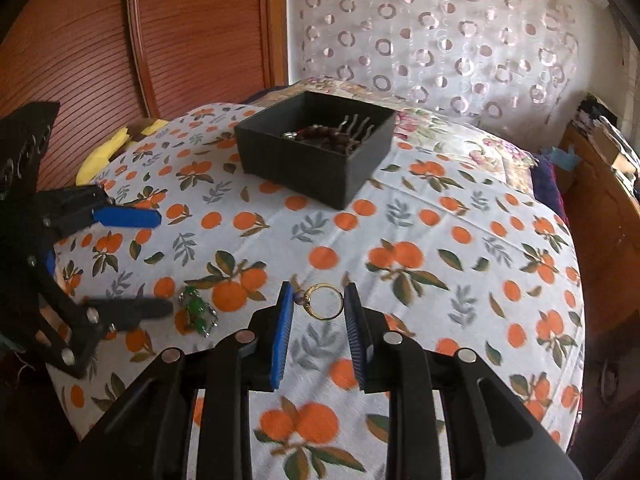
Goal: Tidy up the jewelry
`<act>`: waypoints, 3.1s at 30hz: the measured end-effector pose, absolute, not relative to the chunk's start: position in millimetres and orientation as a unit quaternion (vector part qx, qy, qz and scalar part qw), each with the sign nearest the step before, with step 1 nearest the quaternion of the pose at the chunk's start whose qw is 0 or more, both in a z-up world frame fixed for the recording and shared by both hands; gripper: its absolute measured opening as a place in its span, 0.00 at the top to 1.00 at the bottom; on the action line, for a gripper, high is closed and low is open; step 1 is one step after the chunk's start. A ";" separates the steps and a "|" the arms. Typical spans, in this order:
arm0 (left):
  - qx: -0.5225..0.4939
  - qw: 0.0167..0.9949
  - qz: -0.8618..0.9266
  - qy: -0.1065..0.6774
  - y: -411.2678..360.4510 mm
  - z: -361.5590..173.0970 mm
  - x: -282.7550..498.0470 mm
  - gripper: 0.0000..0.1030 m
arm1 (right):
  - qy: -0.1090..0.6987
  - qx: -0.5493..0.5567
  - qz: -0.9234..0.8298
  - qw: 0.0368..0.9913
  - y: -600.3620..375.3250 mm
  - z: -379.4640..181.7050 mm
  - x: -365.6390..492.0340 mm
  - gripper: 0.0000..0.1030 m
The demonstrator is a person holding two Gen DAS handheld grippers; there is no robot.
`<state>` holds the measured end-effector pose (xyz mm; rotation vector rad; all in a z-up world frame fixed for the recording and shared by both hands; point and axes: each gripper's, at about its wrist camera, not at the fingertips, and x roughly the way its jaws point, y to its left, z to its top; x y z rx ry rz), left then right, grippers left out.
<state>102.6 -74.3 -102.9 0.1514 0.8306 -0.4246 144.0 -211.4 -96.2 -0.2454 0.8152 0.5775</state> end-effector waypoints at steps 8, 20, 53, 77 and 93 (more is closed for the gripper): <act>0.097 0.876 -0.214 0.422 -94.3 -115.1 106.4 0.54 | 0.387 -0.106 0.277 0.873 -218.6 -96.1 144.1 0.73; 0.079 0.876 -0.220 0.422 -80.9 -115.1 107.8 0.76 | 0.383 -0.105 0.286 0.872 -211.6 -96.4 137.3 0.73; 0.029 0.932 -0.175 0.316 -29.7 -4.8 209.5 0.86 | 0.335 -0.085 0.303 0.888 -189.7 -42.2 216.2 0.73; 0.008 0.923 -0.160 0.349 -8.6 -31.5 254.4 0.82 | 0.369 -0.070 0.306 0.875 -149.0 -72.3 277.5 0.72; 0.010 0.950 -0.088 0.298 4.9 -15.8 174.1 0.14 | 0.333 -0.028 0.290 0.897 -167.1 -42.4 250.1 0.57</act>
